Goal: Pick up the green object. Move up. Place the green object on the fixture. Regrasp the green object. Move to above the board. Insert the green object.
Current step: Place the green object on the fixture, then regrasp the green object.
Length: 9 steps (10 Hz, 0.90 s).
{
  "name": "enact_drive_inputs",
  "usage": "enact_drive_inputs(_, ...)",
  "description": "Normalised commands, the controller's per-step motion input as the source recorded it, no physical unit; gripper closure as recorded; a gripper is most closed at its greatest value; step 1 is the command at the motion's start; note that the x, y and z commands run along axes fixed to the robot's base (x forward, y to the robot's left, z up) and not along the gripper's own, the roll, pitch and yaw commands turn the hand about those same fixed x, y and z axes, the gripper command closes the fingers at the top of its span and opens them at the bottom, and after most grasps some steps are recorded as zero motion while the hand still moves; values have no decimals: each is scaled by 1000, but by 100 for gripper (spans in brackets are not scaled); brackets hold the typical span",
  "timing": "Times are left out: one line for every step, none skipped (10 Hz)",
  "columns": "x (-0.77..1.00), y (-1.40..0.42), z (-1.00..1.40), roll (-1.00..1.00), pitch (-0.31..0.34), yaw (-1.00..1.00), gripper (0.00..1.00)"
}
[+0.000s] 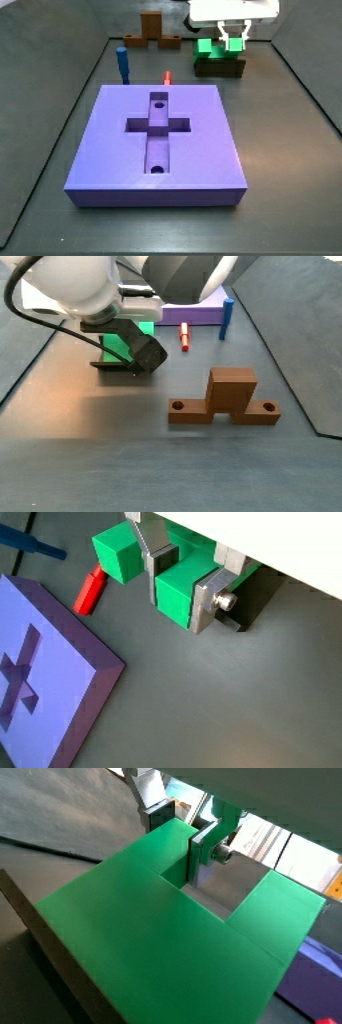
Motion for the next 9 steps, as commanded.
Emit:
enact_drive_inputs(0, 0, -597, 131, -129, -114, 100)
enact_drive_inputs(0, 0, -486, 229, -11, -86, 100)
enact_drive_inputs(0, 0, 0, 0, 0, 0, 100)
enact_drive_inputs(0, 0, 0, 0, 0, 0, 0)
enact_drive_inputs(0, -57, 469, 486, 0, 57, 0)
enact_drive_inputs(-91, 0, 480, 517, 0, 3, 0)
enact_drive_inputs(-197, 0, 537, 563, 0, 0, 0)
enact_drive_inputs(-149, 0, 577, 580, 0, 0, 0)
enact_drive_inputs(-160, 0, 563, 623, 0, 6, 0)
